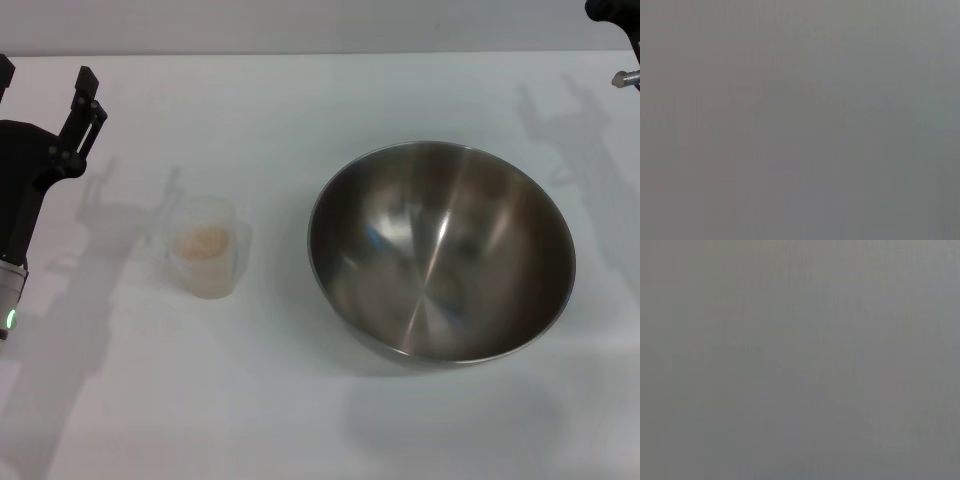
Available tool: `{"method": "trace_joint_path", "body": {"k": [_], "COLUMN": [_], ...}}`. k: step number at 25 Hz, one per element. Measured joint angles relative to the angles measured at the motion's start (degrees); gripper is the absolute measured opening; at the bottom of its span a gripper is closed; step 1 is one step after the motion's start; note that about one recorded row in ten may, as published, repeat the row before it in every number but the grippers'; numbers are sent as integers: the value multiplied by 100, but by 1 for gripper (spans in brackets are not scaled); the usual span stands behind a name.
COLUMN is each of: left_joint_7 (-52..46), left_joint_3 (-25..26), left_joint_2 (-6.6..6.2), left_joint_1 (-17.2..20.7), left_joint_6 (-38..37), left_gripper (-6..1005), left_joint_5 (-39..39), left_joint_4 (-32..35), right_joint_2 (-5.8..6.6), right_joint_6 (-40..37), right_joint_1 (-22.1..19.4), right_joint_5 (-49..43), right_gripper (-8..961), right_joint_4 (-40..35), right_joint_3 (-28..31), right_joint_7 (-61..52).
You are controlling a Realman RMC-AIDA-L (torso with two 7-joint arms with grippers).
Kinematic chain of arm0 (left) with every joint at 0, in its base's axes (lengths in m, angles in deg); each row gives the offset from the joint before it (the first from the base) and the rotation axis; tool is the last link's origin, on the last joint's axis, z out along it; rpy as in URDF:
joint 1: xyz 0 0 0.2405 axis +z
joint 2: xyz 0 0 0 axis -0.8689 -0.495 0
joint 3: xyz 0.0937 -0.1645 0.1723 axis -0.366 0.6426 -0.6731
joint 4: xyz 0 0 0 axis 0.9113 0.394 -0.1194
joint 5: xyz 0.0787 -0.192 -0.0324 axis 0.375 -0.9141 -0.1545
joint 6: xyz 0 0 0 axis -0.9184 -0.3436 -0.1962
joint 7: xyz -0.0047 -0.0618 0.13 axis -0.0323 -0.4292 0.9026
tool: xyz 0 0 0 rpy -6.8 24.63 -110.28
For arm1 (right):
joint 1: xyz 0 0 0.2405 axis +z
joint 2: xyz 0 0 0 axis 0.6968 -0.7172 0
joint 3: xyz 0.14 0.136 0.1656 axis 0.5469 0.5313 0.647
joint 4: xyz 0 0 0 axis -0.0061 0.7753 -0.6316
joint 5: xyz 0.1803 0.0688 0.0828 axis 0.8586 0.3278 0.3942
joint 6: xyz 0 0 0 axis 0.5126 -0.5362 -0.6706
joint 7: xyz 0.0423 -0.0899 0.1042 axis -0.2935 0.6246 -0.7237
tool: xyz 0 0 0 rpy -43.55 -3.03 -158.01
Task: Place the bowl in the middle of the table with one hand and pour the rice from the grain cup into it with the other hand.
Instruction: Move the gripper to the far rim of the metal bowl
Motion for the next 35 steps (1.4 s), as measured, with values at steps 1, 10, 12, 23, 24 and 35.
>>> {"method": "trace_joint_path", "body": {"k": [1,10,12,23,24,35], "left_joint_7": [-1,-2,-2,-2,-2,-2], "left_joint_3": [0,0,0,0,0,20], "left_joint_2": [0,0,0,0,0,-8], "left_joint_1": [-2,-14,-15,12,19,35], "left_joint_6": [-1,-17,-19,-40,-41,-50], "left_gripper": [832,831,831,831,831,830], "left_joint_5": [0,0,0,1,-1,0], "left_joint_4": [0,-9,-9,-18,-18,34], "right_joint_2": [0,0,-4,5,5,14], "right_joint_6": [0,-77,-140,1934,1934,7983], "right_joint_1": [0,-22,-34,-395,-395,-1152], "right_joint_5": [0,0,0,-144,-144,-268], "right_gripper": [651,650,649,648,648,647], "right_joint_4": [0,-59,-93,-1913,-1913,-6120], "right_joint_3": [0,2,-5,-175,-175,-5], "right_joint_7": [0,670,1113,1071,1071,936]}}
